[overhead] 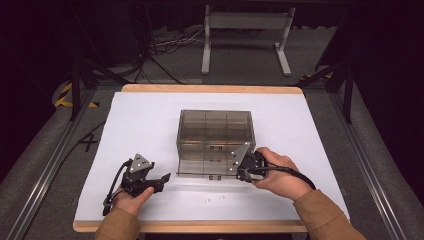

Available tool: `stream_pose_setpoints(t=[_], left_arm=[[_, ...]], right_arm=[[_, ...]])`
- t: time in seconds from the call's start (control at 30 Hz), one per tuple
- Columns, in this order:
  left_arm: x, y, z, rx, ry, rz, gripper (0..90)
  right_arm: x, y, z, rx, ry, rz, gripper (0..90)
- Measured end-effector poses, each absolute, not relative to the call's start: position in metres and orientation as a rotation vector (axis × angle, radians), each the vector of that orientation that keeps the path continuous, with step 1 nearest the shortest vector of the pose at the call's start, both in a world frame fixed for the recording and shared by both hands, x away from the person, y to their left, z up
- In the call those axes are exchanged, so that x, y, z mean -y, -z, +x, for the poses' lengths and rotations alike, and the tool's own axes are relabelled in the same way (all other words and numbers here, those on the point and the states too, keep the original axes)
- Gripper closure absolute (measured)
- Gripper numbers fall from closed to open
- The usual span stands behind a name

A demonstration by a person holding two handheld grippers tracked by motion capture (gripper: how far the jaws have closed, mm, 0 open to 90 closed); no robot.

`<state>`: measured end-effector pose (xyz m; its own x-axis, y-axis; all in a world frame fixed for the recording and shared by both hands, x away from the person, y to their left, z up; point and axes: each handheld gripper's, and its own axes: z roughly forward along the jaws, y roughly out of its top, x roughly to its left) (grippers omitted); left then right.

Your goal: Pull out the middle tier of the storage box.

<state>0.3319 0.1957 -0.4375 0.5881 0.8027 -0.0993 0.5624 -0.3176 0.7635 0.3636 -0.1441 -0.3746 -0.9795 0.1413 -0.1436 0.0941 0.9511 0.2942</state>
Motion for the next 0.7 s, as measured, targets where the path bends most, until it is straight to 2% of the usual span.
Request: stream_pose_setpoints(t=[0.23,0.43,0.7], left_arm=[[-0.195,0.438,0.332,-1.084,-0.382,2.021,28.3],[-0.195,0.438,0.332,-1.084,-0.382,2.021,28.3],[-0.196,0.438,0.332,-1.084,-0.381,2.022,28.2]], right_arm=[[0.145,0.376,0.362,-2.926,-0.448,0.206,83.8],[0.145,0.371,0.360,-2.902,-0.542,0.300,72.0],[0.144,0.360,0.354,-2.881,-0.669,0.367,69.4]])
